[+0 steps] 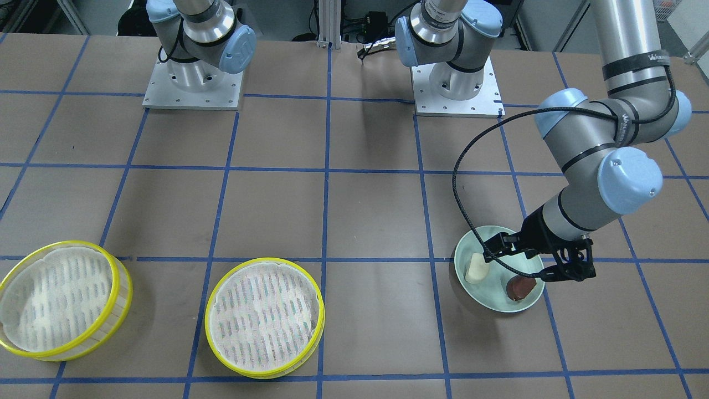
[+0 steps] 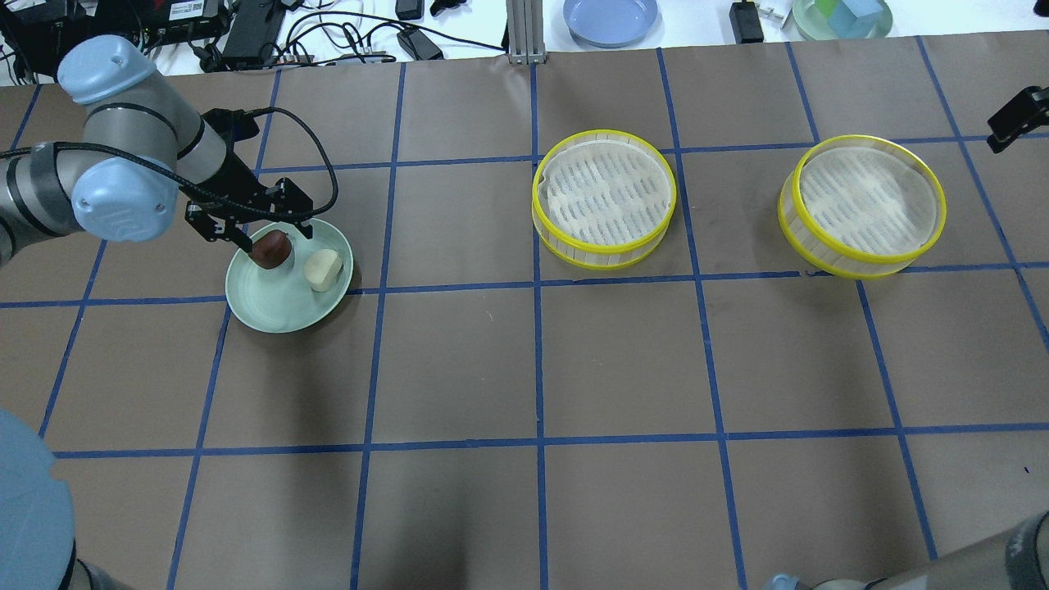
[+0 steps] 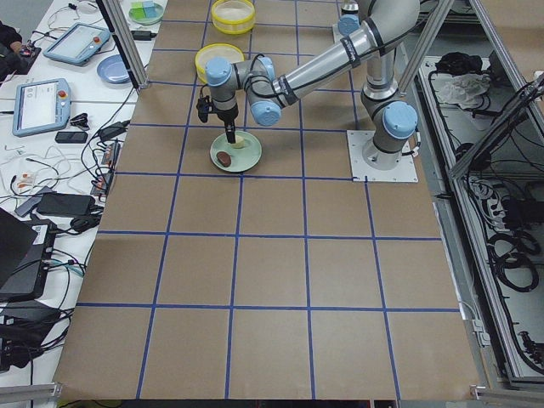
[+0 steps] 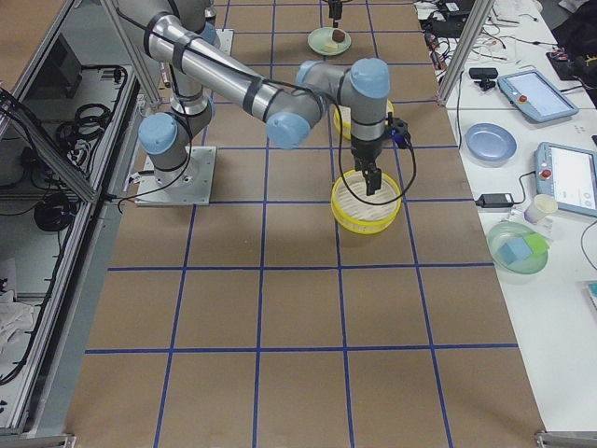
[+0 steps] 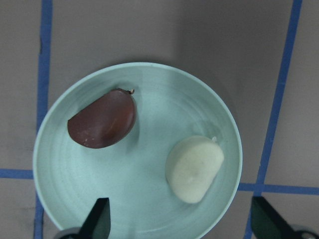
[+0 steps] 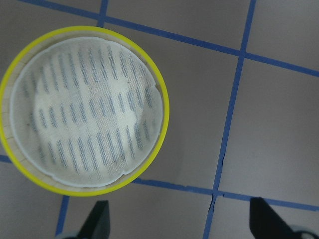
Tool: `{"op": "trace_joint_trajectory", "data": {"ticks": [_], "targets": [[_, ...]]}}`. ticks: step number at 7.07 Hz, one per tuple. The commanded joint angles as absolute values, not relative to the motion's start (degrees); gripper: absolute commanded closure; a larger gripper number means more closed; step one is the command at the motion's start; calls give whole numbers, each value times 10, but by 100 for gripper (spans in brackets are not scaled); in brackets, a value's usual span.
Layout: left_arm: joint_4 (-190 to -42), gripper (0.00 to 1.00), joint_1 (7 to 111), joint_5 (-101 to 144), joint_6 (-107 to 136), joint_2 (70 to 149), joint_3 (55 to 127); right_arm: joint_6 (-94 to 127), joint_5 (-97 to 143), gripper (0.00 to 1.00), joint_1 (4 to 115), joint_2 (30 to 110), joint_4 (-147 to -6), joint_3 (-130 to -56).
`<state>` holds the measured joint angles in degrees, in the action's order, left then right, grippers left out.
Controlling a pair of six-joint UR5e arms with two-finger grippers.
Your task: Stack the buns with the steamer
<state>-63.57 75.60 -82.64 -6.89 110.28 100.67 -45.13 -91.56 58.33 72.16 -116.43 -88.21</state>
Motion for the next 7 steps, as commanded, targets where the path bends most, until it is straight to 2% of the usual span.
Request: {"op": "trace_joint_trajectory", "data": {"ticks": [1,3,4,5,6,7], "targets": [[-621,2,756,-799,-69,1147,1009,-468,-886,0,579,632,-1231,-881],[-619,4,756,-797,-71,1169,1007,-468,-870,0,579,592,-1280,-877],[-620,22,756,-798,-67,1176,1007,-468,-863,0,579,591,-1277,-879],[-619,80,756,-798,-67,1179,1006,-470,-854,1,579,581,-1277,-879],[-619,100,757,-799,-66,1179,1005,-470,-854,6,579,578,-1275,-882],[-619,100,757,-798,-58,1175,996,-470,-854,27,579,577,-1276,-883]]}}
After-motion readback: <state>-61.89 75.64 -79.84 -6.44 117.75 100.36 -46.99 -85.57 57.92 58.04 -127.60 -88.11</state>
